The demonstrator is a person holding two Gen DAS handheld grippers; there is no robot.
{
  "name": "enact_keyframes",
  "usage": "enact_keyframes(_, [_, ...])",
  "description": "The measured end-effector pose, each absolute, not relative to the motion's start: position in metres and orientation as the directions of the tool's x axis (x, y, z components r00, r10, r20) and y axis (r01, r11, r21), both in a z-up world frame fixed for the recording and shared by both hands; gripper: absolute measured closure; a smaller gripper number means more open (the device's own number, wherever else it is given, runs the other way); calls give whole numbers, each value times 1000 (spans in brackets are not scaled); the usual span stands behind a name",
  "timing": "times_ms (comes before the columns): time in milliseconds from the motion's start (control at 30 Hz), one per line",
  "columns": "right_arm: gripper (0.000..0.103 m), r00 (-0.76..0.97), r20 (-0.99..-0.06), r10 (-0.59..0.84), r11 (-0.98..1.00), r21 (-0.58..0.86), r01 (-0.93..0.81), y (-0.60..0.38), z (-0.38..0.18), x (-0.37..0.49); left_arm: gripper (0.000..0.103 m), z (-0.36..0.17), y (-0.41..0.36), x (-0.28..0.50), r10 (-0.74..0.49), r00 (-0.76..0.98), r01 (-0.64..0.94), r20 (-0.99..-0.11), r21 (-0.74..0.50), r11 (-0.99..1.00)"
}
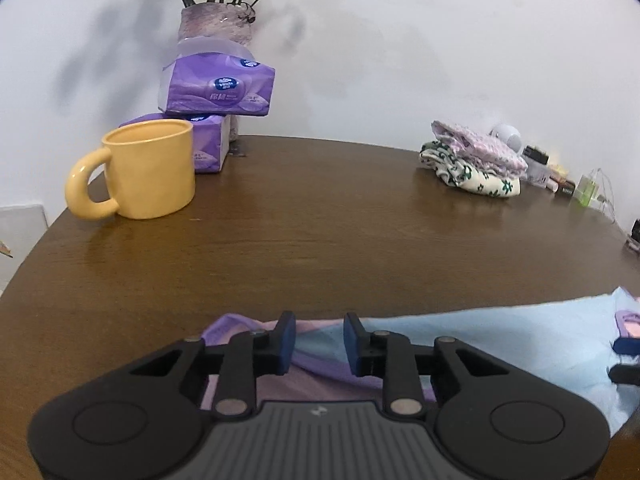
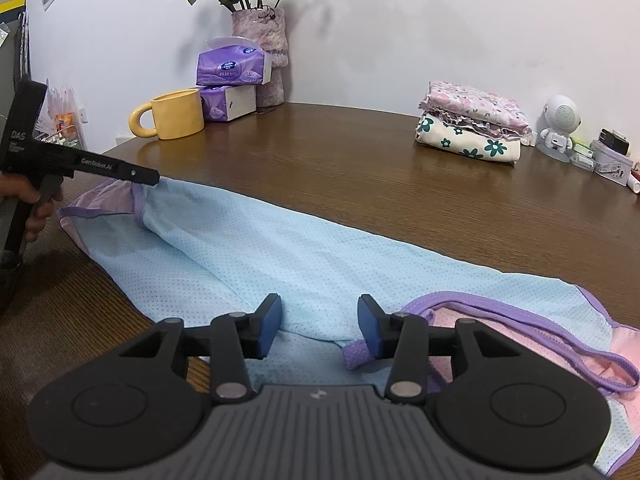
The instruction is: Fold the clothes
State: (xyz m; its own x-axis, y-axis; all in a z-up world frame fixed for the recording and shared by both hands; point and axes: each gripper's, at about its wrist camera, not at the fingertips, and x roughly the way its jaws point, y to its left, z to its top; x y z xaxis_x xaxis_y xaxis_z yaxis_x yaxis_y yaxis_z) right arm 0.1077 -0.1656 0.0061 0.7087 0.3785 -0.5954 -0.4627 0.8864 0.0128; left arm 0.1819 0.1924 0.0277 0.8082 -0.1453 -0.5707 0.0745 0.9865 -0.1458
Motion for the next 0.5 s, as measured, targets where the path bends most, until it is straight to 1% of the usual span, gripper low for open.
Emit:
enact_keyframes(100, [59, 709, -595, 379, 886, 13, -464, -166, 6, 108, 78, 33, 201, 179, -138, 824, 45, -550, -180, 983])
enact_keyframes(233, [59, 708, -595, 380, 886, 14, -464, -166, 6, 108, 71, 42, 213, 167, -106, 843, -19, -528, -226, 974])
enact_keyframes(367, [55, 705, -597, 383, 883, 12, -469, -164, 5, 108, 73, 40, 216, 164, -133, 829, -33, -544, -285, 958])
enact_keyframes(400, [54, 704, -598, 383, 882, 11, -471, -164, 5, 108, 74, 39, 215, 166, -133, 824, -30, -551, -277, 960])
enact_keyframes(467, [53, 704, -599, 383, 881, 7, -473, -163, 5, 108, 88, 36, 211, 170, -125, 814, -24, -568, -248, 968])
enact_keyframes(500, [53, 704, -599, 383, 881, 7, -474, -163, 5, 108, 91, 35, 209, 172, -120, 809, -22, -575, -235, 972])
